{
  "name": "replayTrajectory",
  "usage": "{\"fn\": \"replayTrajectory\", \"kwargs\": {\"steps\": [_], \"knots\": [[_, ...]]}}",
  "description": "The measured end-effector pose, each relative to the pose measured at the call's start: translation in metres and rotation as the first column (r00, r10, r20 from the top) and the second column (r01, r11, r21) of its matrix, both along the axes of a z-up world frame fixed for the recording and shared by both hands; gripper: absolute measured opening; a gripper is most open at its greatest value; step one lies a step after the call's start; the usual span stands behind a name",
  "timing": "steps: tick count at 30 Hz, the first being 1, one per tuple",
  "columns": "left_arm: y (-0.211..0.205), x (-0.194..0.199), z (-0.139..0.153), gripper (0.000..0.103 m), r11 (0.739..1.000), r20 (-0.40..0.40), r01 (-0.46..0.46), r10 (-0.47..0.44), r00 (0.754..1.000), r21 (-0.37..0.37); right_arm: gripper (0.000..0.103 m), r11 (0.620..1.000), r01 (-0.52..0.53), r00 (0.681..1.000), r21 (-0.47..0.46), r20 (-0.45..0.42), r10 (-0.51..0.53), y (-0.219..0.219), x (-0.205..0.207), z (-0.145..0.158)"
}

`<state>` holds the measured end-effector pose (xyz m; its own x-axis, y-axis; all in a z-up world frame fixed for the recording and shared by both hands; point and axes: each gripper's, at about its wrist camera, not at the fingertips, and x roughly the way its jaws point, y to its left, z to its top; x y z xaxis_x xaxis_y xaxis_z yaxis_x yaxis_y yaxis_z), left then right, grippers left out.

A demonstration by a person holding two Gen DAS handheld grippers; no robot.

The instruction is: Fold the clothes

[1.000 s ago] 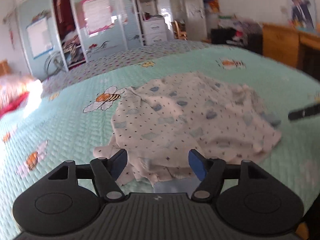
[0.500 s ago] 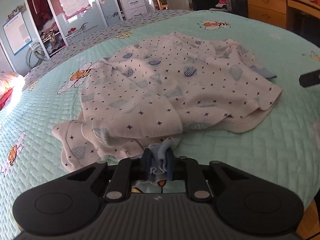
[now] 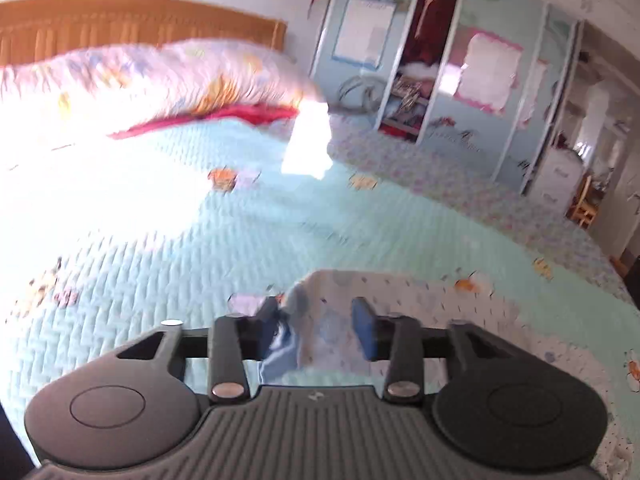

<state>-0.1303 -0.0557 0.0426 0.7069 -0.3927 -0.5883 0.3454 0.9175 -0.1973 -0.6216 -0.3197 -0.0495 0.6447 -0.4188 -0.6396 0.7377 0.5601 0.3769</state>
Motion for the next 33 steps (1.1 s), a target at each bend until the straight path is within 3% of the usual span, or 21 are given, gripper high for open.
{"fn": "replayTrajectory", "kwargs": {"steps": [3,5,10,11,17,21,26,27,29,31,33], "knots": [[-0.007,-0.027,-0.039,0.06,0.99,-0.107,0.136,-0.139,0.984,-0.034,0.057,1.0,-0.016,1.0,0.007,-0.001,0.016,0.001,0.004,-0.001],[-0.022,-0.053,-0.066,0.06,0.957,-0.174,0.276,-0.288,0.942,-0.089,0.057,1.0,-0.019,1.0,0.013,-0.003,0.019,-0.001,0.007,-0.001],[-0.074,-0.093,-0.104,0.06,0.872,-0.161,0.489,-0.487,0.859,-0.024,0.058,0.999,-0.031,0.999,0.006,-0.016,0.031,-0.008,0.012,0.001],[-0.081,-0.095,-0.106,0.06,0.863,-0.144,0.506,-0.502,0.853,-0.011,0.058,1.0,-0.028,0.999,0.0,-0.017,0.028,-0.011,0.012,0.002],[-0.104,-0.076,-0.113,0.059,0.863,-0.156,0.503,-0.502,0.851,-0.035,0.062,0.999,0.02,1.0,0.032,-0.005,-0.02,-0.044,0.026,-0.008],[-0.112,-0.09,-0.11,0.054,0.844,-0.164,0.536,-0.532,0.831,-0.026,0.064,0.999,0.024,1.0,0.032,-0.001,-0.024,-0.057,0.043,-0.012],[-0.119,-0.103,-0.111,0.054,0.853,-0.164,0.521,-0.51,0.844,0.026,0.062,1.0,-0.016,0.999,-0.007,-0.041,0.015,-0.06,0.067,-0.015],[-0.12,-0.104,-0.111,0.055,0.857,-0.165,0.514,-0.502,0.849,0.033,0.058,0.999,-0.028,0.998,-0.021,-0.053,0.027,-0.059,0.07,-0.015],[-0.123,-0.107,-0.111,0.057,0.86,-0.164,0.508,-0.495,0.853,0.051,0.033,0.997,-0.053,0.996,-0.049,-0.077,0.049,-0.057,0.076,-0.015],[-0.125,-0.109,-0.111,0.057,0.854,-0.161,0.516,-0.501,0.85,0.07,0.017,0.994,-0.078,0.993,-0.073,-0.09,0.071,-0.056,0.076,-0.014],[-0.124,-0.107,-0.111,0.057,0.853,-0.167,0.518,-0.503,0.848,0.063,0.015,0.991,-0.083,0.991,-0.108,-0.11,0.071,-0.06,0.072,-0.008]]}}
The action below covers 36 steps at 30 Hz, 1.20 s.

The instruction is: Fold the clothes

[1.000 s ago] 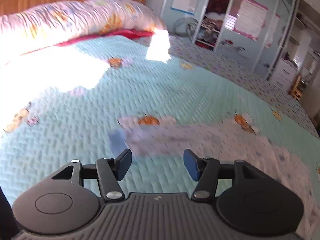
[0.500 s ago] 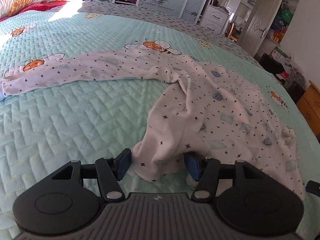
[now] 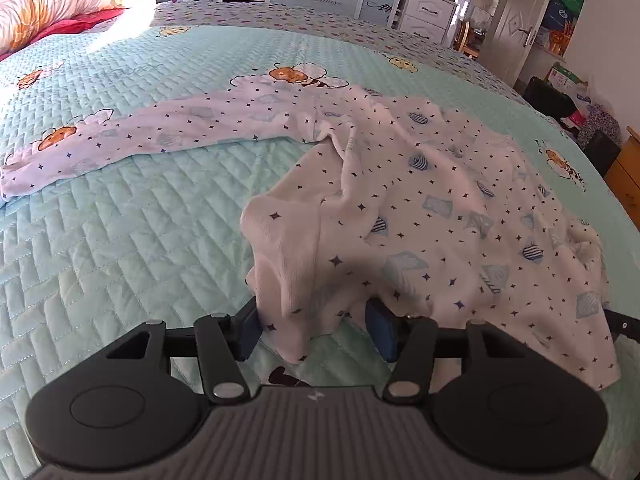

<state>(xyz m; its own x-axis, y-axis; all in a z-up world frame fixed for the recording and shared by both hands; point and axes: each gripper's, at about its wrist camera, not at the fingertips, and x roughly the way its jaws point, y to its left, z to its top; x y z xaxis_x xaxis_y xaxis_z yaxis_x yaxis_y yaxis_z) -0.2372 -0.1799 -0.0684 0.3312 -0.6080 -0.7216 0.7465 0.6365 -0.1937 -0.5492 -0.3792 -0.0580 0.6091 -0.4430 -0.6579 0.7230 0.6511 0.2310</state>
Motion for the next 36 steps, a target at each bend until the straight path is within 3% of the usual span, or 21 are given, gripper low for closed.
{"fn": "replayTrajectory", "kwargs": {"steps": [3,6,8,9,10,13,14,17,19,22,24,25,26,29,33,36], "knots": [[0.002,0.003,0.001,0.057,1.0,-0.022,-0.002,0.002,1.0,-0.01,0.015,0.98,0.102,0.992,-0.174,-0.057,-0.113,-0.016,-0.019,0.025],[0.001,0.004,0.002,0.057,1.0,-0.029,-0.004,0.003,1.0,-0.009,0.02,0.876,0.333,0.92,-0.348,-0.085,-0.383,-0.055,-0.052,0.043],[0.0,0.003,0.002,0.056,1.0,-0.031,0.001,-0.001,1.0,-0.011,0.026,0.88,0.379,0.901,-0.285,-0.105,-0.422,-0.08,-0.068,0.045],[0.001,0.003,0.002,0.056,1.0,-0.035,0.004,-0.005,0.999,-0.015,0.027,0.895,0.387,0.91,-0.222,-0.062,-0.409,-0.081,-0.076,0.046],[0.001,0.003,0.002,0.056,1.0,-0.039,0.005,-0.006,0.999,-0.02,0.036,0.909,0.385,0.919,-0.159,-0.019,-0.393,-0.081,-0.083,0.046],[0.003,0.006,0.002,0.054,1.0,-0.055,-0.005,0.003,0.998,-0.031,0.054,0.978,0.209,0.975,0.005,0.073,-0.208,-0.051,-0.079,0.038],[0.004,0.006,0.002,0.052,0.999,-0.061,-0.007,0.005,0.998,-0.032,0.056,0.985,0.126,0.981,0.116,0.131,-0.141,-0.042,-0.077,0.028],[0.005,0.009,0.005,0.044,0.999,-0.083,0.002,-0.005,0.997,-0.038,0.056,0.931,-0.04,0.965,0.364,0.256,-0.058,-0.014,-0.07,-0.004],[0.005,0.011,0.005,0.035,0.999,-0.104,0.006,-0.01,0.995,-0.042,0.058,0.924,-0.072,0.964,0.376,0.265,-0.033,0.006,-0.063,-0.016],[0.0,0.012,0.004,0.014,0.999,-0.125,0.016,-0.02,0.992,-0.035,0.065,0.947,-0.099,0.968,0.305,0.25,0.021,0.023,-0.046,-0.013],[-0.001,0.011,0.006,0.008,0.998,-0.158,0.023,-0.032,0.987,-0.06,0.062,0.957,-0.133,0.974,0.256,0.213,0.079,0.029,-0.03,-0.009],[-0.001,0.01,0.009,0.005,0.996,-0.175,0.026,-0.039,0.984,-0.081,0.042,0.96,-0.152,0.975,0.235,0.192,0.108,0.031,-0.022,-0.006],[0.001,0.01,0.016,0.005,0.993,-0.194,0.02,-0.042,0.98,-0.113,0.003,0.959,-0.16,0.975,0.232,0.187,0.117,0.032,-0.017,-0.004],[0.012,0.013,0.043,0.005,0.974,-0.255,-0.013,-0.046,0.966,-0.225,0.005,0.962,-0.168,0.973,0.216,0.193,0.127,0.035,-0.011,0.006],[0.048,0.025,0.09,0.005,0.903,-0.377,-0.105,-0.066,0.924,-0.416,0.005,0.978,-0.072,0.964,0.195,0.264,0.018,0.015,-0.044,0.038],[0.066,0.027,0.107,0.006,0.874,-0.39,-0.148,-0.051,0.919,-0.463,0.005,0.985,0.015,0.958,0.169,0.279,-0.063,-0.01,-0.071,0.055]]}}
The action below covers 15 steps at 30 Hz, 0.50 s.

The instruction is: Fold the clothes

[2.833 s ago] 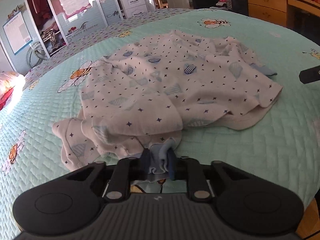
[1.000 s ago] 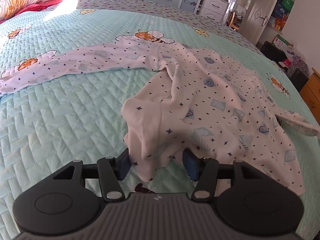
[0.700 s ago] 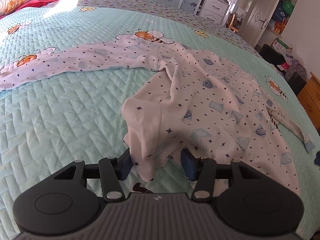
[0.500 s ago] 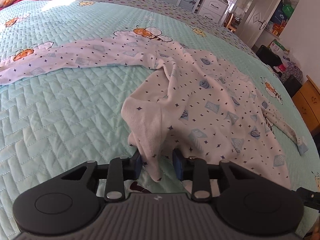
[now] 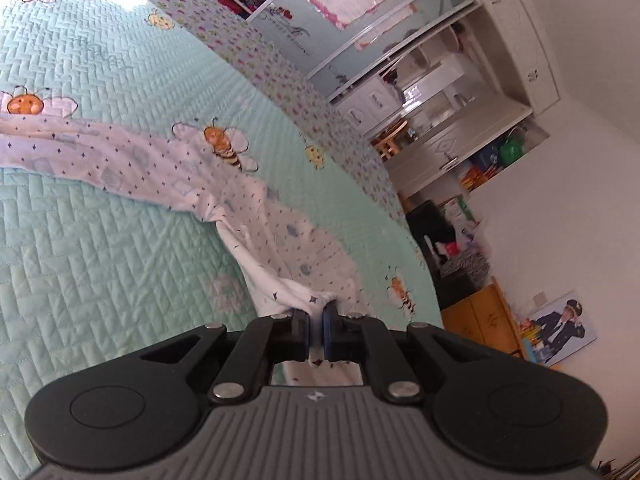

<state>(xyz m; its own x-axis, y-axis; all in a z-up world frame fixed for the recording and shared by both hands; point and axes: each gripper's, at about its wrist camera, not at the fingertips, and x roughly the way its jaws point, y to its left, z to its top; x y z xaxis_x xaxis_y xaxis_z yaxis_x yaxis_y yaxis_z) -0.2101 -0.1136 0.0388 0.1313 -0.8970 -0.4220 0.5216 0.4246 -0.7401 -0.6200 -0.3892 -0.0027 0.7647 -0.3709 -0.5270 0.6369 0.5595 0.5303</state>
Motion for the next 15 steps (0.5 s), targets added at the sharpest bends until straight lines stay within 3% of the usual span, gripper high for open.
{"fn": "replayTrajectory", "kwargs": {"steps": [2,4,5,7,10,13,15], "knots": [[0.004,0.004,-0.01,0.007,0.999,-0.024,-0.029,0.03,0.999,0.031,0.006,1.0,0.016,1.0,0.003,-0.027,-0.016,-0.015,-0.002,-0.005],[0.0,0.007,-0.032,0.028,0.989,-0.051,-0.04,0.048,0.998,0.139,0.01,0.999,0.039,0.997,0.001,-0.061,-0.039,-0.028,-0.001,-0.016],[-0.003,0.007,-0.044,0.046,0.98,-0.07,-0.04,0.055,0.996,0.197,0.01,0.999,0.05,0.994,-0.01,-0.095,-0.051,-0.03,0.001,-0.023],[-0.005,0.003,-0.067,0.048,0.956,-0.096,-0.034,0.064,0.993,0.291,0.015,0.997,0.067,0.986,-0.025,-0.154,-0.07,-0.03,0.004,-0.035],[-0.004,-0.008,-0.078,0.048,0.941,-0.072,-0.005,0.032,0.997,0.338,0.018,0.998,0.052,0.982,-0.045,-0.177,-0.059,-0.018,0.003,-0.041],[-0.005,-0.016,-0.074,0.05,0.93,0.02,0.007,-0.016,1.0,0.367,0.034,0.998,0.019,0.983,-0.067,-0.179,-0.031,-0.002,0.001,-0.042],[-0.009,-0.02,-0.072,0.051,0.925,0.085,0.011,-0.047,0.995,0.38,0.035,0.996,-0.025,0.982,-0.08,-0.186,0.01,0.01,0.003,-0.041]]}}
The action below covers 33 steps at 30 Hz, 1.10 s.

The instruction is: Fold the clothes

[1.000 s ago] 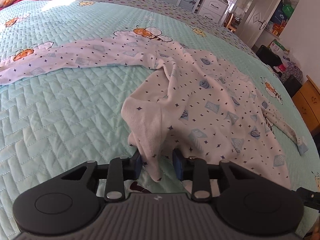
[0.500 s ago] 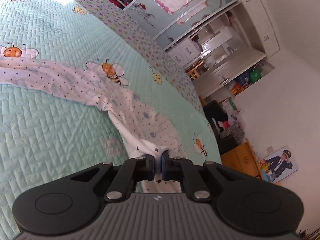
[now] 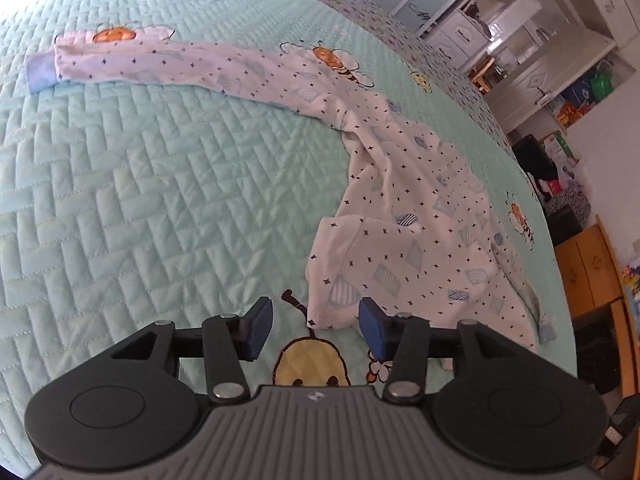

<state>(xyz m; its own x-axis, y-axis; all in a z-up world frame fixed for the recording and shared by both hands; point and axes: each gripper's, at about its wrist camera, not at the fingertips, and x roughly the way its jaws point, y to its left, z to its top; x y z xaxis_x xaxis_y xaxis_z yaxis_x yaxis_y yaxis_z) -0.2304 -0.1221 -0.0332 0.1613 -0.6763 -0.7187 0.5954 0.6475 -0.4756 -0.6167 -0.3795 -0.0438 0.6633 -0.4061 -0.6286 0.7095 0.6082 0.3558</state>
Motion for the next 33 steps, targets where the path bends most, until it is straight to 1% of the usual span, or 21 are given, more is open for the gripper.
{"fn": "replayTrajectory", "kwargs": {"steps": [1,2,3,4,5,7,8,11,13,14,15,17,20,22,23,28,29,31,33], "knots": [[-0.003,-0.002,0.0,0.052,1.0,0.033,0.016,-0.016,0.999,0.008,0.036,1.0,-0.01,1.0,0.003,-0.004,0.01,0.004,0.001,-0.001],[-0.005,-0.007,0.0,0.053,0.998,0.095,0.05,-0.053,0.994,0.034,0.04,1.0,-0.019,1.0,0.007,-0.007,0.019,0.009,0.002,-0.002],[-0.008,-0.015,0.001,0.053,0.993,0.171,0.093,-0.105,0.98,0.075,0.042,1.0,-0.023,1.0,0.014,-0.012,0.023,0.011,0.004,-0.004],[-0.013,-0.024,-0.001,0.054,0.981,0.246,0.145,-0.173,0.954,0.125,0.045,0.999,-0.027,0.999,0.02,-0.017,0.028,0.014,0.005,-0.006],[-0.017,-0.032,-0.003,0.054,0.968,0.302,0.189,-0.233,0.925,0.167,0.046,0.999,-0.028,0.999,0.031,-0.021,0.029,0.016,0.006,-0.008],[-0.024,-0.048,-0.006,0.055,0.947,0.39,0.225,-0.3,0.871,0.228,0.047,0.999,-0.031,0.999,0.043,-0.025,0.032,0.02,0.007,-0.011],[-0.027,-0.054,-0.008,0.055,0.941,0.423,0.235,-0.321,0.847,0.245,0.048,0.999,-0.032,0.999,0.042,-0.026,0.033,0.021,0.007,-0.012],[-0.04,-0.068,-0.014,0.055,0.916,0.486,0.269,-0.388,0.783,0.299,0.052,0.999,-0.036,0.999,0.04,-0.035,0.037,0.024,0.009,-0.015],[-0.049,-0.076,-0.017,0.055,0.902,0.514,0.28,-0.42,0.748,0.33,0.054,0.999,-0.039,0.998,0.033,-0.045,0.041,0.026,0.012,-0.017],[-0.052,-0.077,-0.017,0.054,0.9,0.53,0.275,-0.423,0.735,0.338,0.056,0.999,-0.044,0.998,0.027,-0.05,0.045,0.027,0.013,-0.018],[-0.054,-0.078,-0.016,0.054,0.903,0.542,0.273,-0.42,0.728,0.333,0.057,0.999,-0.046,0.997,0.021,-0.054,0.047,0.029,0.014,-0.018],[-0.06,-0.076,-0.015,0.054,0.902,0.54,0.285,-0.424,0.727,0.325,0.063,0.999,-0.052,0.997,0.012,-0.058,0.052,0.031,0.016,-0.019],[-0.071,-0.076,-0.02,0.054,0.884,0.539,0.289,-0.455,0.709,0.366,0.069,0.998,-0.059,0.996,-0.004,-0.07,0.059,0.034,0.021,-0.02],[-0.075,-0.078,-0.026,0.054,0.868,0.538,0.284,-0.479,0.693,0.407,0.071,0.998,-0.065,0.995,-0.012,-0.074,0.064,0.035,0.022,-0.02],[-0.077,-0.079,-0.029,0.055,0.861,0.542,0.276,-0.488,0.684,0.428,0.071,0.998,-0.065,0.995,-0.013,-0.075,0.064,0.035,0.023,-0.02],[-0.079,-0.083,-0.028,0.054,0.849,0.552,0.263,-0.504,0.664,0.459,0.071,0.998,-0.068,0.994,-0.008,-0.084,0.067,0.034,0.024,-0.018],[-0.08,-0.084,-0.028,0.054,0.847,0.55,0.262,-0.506,0.664,0.462,0.071,0.998,-0.066,0.994,-0.007,-0.088,0.065,0.034,0.025,-0.016],[-0.082,-0.083,-0.027,0.05,0.844,0.544,0.262,-0.509,0.667,0.468,0.071,0.998,-0.062,0.994,-0.004,-0.095,0.062,0.034,0.027,-0.013],[-0.083,-0.083,-0.025,0.043,0.841,0.54,0.261,-0.512,0.668,0.474,0.071,0.998,-0.06,0.994,-0.003,-0.09,0.059,0.035,0.027,-0.01]]}}
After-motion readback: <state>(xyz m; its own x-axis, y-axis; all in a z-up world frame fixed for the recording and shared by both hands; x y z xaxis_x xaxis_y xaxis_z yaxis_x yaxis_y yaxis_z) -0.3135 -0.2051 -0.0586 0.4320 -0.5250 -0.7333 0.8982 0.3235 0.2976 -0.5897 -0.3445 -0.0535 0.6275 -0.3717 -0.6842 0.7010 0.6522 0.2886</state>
